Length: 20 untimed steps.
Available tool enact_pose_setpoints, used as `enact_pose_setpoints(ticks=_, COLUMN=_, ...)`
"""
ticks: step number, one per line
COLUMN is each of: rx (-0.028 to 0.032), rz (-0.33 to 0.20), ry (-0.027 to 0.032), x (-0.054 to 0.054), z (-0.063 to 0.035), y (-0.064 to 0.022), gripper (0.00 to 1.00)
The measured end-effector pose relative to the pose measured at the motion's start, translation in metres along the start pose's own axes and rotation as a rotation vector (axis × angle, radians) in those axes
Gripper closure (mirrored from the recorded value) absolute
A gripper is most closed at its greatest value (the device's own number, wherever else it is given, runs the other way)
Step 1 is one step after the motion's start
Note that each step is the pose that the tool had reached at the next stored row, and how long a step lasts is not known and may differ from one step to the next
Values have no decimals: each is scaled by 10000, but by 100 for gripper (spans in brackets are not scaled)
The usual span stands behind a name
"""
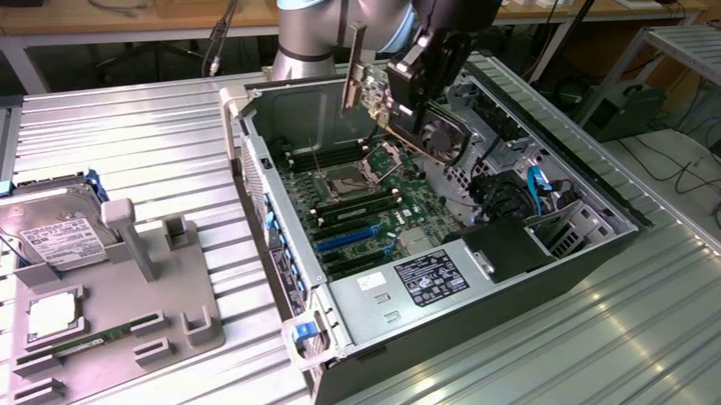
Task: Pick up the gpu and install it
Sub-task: 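Insert the gpu into the slot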
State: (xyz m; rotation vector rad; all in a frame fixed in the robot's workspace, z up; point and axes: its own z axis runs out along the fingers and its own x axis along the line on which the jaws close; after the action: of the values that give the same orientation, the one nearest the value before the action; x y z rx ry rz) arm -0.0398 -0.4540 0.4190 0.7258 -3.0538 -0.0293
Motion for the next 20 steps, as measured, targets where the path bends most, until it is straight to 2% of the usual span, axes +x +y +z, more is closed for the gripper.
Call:
enact_pose_setpoints(ticks=3, rx=-1, rz=-627, ry=12, x=0, z=0, y=0, gripper=72)
enact_pose_setpoints(ticks=5, rx=-2, rz=-1356, ry=26, x=0, z=0, y=0, gripper=72)
enact_pose_setpoints(ticks=8, rx=-4, rz=-1959, ry=37, x=0, z=0, y=0, gripper=72)
enact_pose_setpoints(ticks=20, rx=-6, rz=-3609, ry=68, x=0, z=0, y=0, gripper=72)
